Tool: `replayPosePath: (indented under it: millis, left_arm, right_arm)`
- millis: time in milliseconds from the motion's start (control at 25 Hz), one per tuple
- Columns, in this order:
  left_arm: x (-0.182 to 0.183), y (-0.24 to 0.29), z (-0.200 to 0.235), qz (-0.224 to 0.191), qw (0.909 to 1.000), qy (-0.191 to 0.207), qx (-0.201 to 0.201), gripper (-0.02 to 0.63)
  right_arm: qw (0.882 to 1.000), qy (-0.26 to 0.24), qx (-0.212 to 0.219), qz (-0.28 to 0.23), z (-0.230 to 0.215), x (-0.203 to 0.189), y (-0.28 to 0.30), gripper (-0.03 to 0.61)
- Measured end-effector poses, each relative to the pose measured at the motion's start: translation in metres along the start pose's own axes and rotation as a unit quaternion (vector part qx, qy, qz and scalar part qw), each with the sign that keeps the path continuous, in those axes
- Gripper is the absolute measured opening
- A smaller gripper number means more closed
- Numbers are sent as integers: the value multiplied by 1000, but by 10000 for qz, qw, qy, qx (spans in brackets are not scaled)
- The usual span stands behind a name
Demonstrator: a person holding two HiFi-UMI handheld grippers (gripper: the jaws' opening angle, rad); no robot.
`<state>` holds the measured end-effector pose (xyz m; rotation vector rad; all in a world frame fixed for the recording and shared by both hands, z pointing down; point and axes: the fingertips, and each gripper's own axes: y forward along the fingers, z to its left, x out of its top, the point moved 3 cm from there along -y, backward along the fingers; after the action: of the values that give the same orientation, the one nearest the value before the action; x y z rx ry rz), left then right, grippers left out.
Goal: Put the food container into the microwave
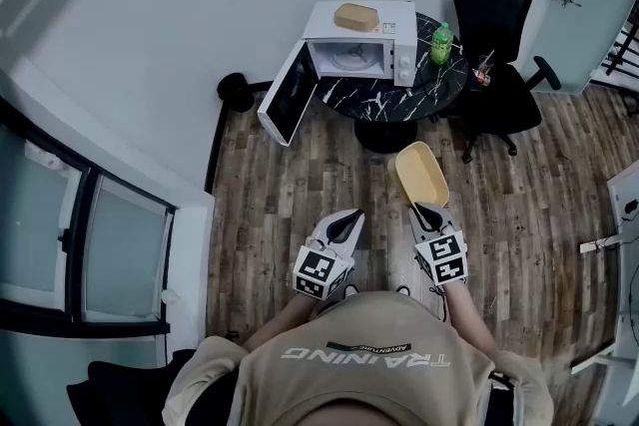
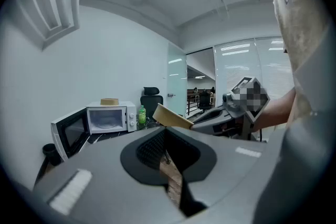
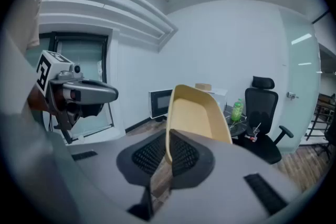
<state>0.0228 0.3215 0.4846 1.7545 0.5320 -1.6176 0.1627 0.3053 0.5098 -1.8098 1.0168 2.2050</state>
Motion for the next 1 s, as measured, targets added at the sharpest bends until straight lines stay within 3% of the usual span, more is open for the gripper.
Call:
replayPosePath:
  millis: [120,400,720,1000]
  left_arm:
    - [-5,-4,1,76,10000,-31,6,3]
    - [-16,-14,6,158,9997,-182,15,3]
    - [-38,-18,36,278,9988,-412,42,3]
    - [-58,-13,68,299,9983,-434,-239,3]
  right_arm:
    - [9998,189,105,26,9,0,2,12]
    - [9995,108,236,155,29,-5,10,12]
    - [9990,151,111,406,35,-7,34,12]
    - [9979,375,-152,510,38,-4,64,12]
